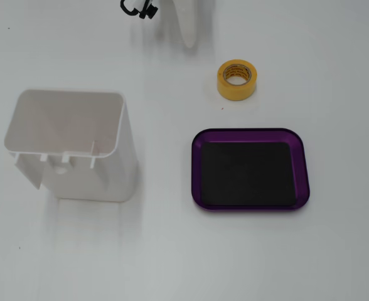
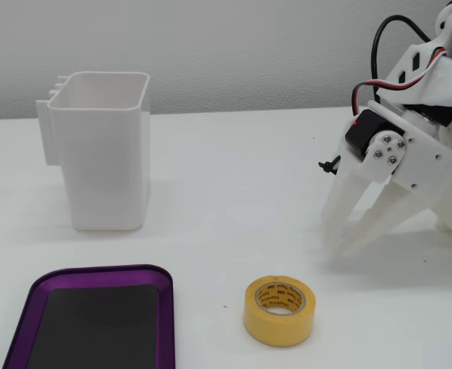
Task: Pick up the yellow tape and place it in the box.
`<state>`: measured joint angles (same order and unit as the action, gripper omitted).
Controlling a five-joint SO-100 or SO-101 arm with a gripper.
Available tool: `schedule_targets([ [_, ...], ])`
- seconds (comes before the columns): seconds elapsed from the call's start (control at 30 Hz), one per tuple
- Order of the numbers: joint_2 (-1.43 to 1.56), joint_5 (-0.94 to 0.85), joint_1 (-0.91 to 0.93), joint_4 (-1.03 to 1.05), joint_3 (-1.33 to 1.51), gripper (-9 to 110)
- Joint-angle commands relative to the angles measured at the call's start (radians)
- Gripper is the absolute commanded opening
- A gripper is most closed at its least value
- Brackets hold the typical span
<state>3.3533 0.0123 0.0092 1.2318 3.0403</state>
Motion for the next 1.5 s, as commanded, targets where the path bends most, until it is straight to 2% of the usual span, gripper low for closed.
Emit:
schedule_targets([
  [0.0, 0.092, -0.006, 0.000, -0.014, 0.005, 0],
  [0.9, 0.089, -0.021, 0.006, -0.015, -0.008, 0],
  [1.1, 0.080, -0.258, 0.058, -0.014, -0.009, 4],
  [1.27, 0.077, -0.273, 0.150, -0.014, -0.103, 8],
  [1.47, 0.037, -0.400, 0.101, -0.005, -0.242, 10],
])
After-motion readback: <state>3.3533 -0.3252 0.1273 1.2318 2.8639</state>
